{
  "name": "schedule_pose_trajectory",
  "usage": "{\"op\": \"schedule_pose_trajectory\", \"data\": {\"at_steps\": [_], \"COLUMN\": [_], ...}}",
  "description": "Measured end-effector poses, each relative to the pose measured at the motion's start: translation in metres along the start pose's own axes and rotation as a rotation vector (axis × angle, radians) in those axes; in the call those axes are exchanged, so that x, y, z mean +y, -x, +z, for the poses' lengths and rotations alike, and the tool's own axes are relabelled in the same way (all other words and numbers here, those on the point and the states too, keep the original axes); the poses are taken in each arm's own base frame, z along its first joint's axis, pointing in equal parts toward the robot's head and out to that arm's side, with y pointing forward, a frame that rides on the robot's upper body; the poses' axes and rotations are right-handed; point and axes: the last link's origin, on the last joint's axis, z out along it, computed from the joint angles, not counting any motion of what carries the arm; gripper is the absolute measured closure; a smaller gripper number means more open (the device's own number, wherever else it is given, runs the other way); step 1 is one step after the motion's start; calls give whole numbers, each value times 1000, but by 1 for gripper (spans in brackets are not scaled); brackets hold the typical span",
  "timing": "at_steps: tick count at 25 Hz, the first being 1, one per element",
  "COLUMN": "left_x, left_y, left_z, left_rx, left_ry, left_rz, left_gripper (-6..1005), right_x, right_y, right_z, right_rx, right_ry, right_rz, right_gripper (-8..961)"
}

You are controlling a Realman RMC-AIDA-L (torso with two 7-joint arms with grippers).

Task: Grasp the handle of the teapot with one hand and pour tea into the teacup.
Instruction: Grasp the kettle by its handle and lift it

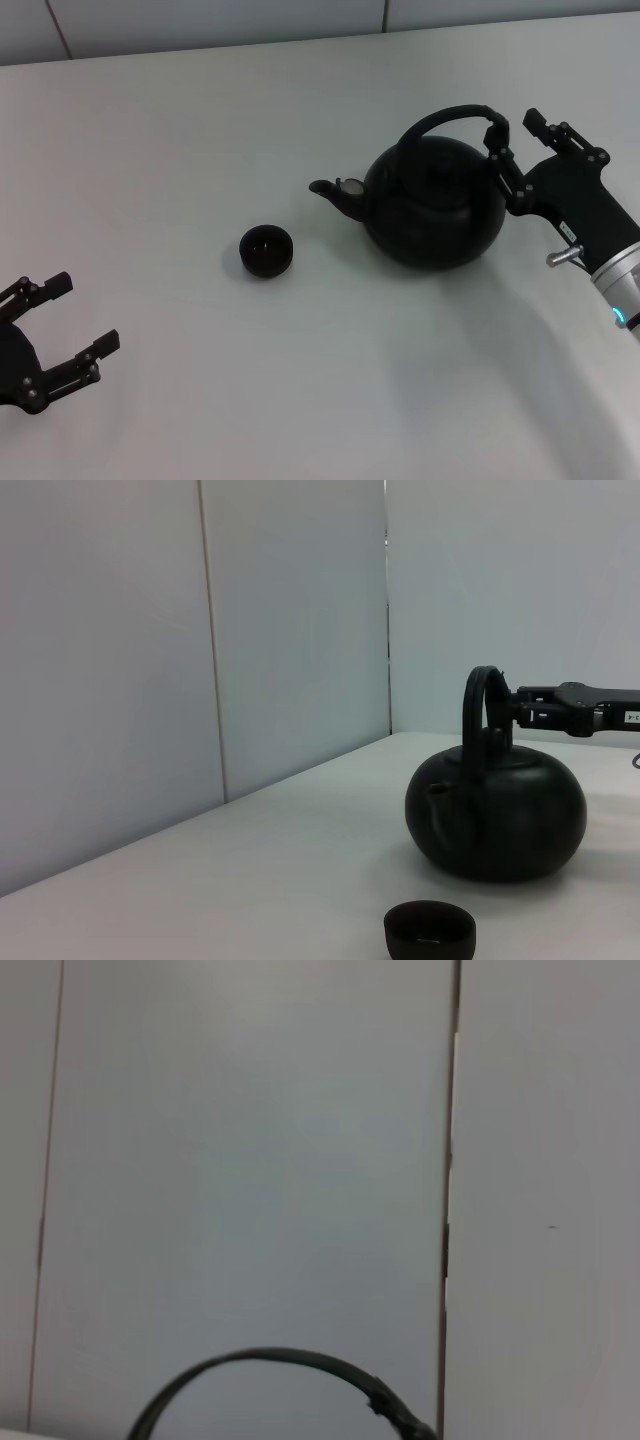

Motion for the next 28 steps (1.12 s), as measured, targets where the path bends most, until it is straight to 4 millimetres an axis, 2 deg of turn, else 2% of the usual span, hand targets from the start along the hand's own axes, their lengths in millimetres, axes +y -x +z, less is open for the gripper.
{"op": "schedule_pose_trajectory", "data": {"at_steps": [6,13,20,28], "left_x": [0,0,0,1], "left_y": [0,0,1,2], "left_z": [0,0,0,-1], "left_rx": [3,5,1,0], "left_ry": [-6,-10,-15,-16], "left_rz": [-1,-3,-2,-4], "left_gripper": [166,166,166,166], "right_x": [-8,-15,-16,-18], "right_y": [3,7,13,27], "right_z": [2,7,14,34], "right_rx": [-8,-23,-51,-70], "right_ry": [0,-1,21,154], "right_rz": [52,69,50,-18], "right_gripper": [619,815,818,818]}}
